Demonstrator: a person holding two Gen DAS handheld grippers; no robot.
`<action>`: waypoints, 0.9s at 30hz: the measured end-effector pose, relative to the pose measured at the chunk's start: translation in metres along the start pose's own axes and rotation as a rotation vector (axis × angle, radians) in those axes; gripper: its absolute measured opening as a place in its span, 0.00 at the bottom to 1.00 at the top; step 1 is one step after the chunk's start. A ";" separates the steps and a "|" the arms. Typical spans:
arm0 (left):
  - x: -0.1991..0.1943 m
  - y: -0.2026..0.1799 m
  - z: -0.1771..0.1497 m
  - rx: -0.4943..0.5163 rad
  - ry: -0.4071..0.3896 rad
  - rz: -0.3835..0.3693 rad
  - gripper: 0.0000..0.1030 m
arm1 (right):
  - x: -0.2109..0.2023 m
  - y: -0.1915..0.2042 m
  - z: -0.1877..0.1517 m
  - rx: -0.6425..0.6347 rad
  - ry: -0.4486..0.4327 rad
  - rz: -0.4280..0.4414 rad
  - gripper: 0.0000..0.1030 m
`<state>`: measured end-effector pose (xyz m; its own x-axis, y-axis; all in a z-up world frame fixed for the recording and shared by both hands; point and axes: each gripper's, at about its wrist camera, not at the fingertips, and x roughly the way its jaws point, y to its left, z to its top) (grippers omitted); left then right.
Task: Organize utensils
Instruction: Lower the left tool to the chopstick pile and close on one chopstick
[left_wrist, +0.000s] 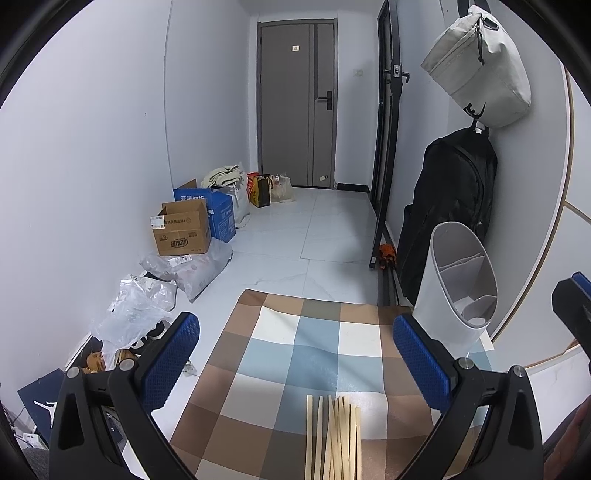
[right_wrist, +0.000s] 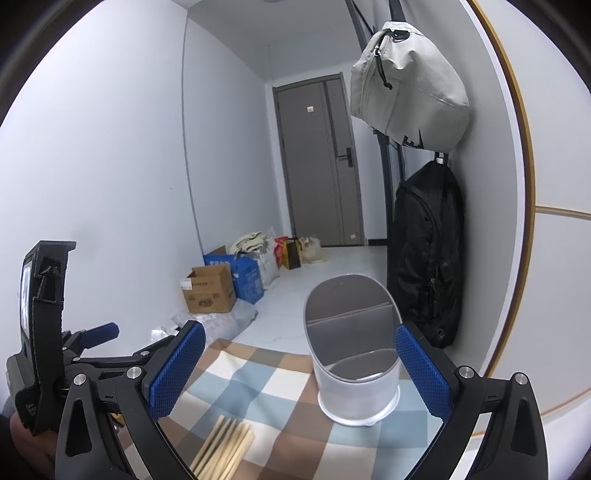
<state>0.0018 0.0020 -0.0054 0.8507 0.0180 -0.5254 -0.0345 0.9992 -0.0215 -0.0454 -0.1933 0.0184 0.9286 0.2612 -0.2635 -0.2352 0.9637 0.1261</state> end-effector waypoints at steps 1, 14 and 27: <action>0.000 0.000 0.000 0.002 0.000 0.002 0.99 | 0.001 0.000 0.000 0.001 0.001 0.000 1.00; 0.026 0.012 -0.013 0.017 0.137 -0.021 0.99 | 0.030 0.010 -0.010 -0.027 0.137 0.034 1.00; 0.072 0.024 -0.059 0.101 0.485 -0.046 0.91 | 0.075 0.017 -0.028 -0.031 0.351 0.096 0.99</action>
<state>0.0312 0.0249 -0.0937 0.5073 -0.0212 -0.8615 0.0690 0.9975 0.0161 0.0120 -0.1562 -0.0261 0.7481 0.3482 -0.5649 -0.3303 0.9337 0.1381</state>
